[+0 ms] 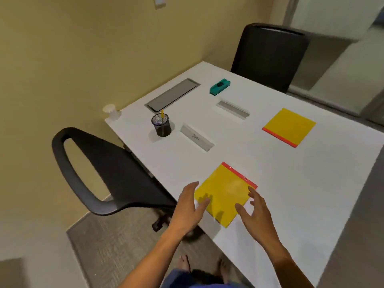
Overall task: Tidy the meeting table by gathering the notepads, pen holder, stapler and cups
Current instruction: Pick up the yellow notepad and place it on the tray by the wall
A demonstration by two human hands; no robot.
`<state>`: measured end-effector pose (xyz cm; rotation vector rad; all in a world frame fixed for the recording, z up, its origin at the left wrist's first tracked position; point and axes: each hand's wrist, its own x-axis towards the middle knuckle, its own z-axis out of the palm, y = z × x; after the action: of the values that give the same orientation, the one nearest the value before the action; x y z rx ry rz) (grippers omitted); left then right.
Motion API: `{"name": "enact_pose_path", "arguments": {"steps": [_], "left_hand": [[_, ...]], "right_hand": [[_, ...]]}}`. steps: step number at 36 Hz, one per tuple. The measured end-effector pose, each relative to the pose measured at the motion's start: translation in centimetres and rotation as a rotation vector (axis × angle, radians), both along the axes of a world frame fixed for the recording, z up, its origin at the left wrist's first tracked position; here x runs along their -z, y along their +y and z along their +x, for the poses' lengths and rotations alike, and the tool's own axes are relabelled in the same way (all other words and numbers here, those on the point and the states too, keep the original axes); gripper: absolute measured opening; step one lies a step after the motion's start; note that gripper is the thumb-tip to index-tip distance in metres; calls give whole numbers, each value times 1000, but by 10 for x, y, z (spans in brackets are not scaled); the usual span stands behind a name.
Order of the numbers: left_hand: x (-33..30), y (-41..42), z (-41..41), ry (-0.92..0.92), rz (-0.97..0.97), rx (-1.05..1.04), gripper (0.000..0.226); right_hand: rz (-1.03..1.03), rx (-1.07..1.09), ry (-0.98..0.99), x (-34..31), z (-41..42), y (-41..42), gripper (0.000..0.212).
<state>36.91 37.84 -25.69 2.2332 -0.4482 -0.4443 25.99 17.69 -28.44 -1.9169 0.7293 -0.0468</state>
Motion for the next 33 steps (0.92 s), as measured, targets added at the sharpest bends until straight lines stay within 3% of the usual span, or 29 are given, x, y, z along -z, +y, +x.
{"name": "enact_pose_path", "arguments": {"steps": [10, 14, 22, 29, 33], "left_hand": [[40, -47, 46, 199, 104, 175, 67], [56, -56, 64, 273, 187, 97, 70], [88, -63, 87, 286, 303, 126, 82], [105, -56, 77, 256, 419, 194, 77], [108, -55, 76, 263, 472, 173, 78]], "right_hand": [[210, 198, 124, 48, 10, 16, 72], [368, 374, 153, 58, 22, 24, 72], [488, 562, 227, 69, 38, 38, 89], [560, 662, 204, 70, 57, 52, 63], [558, 720, 222, 64, 61, 52, 71]]}}
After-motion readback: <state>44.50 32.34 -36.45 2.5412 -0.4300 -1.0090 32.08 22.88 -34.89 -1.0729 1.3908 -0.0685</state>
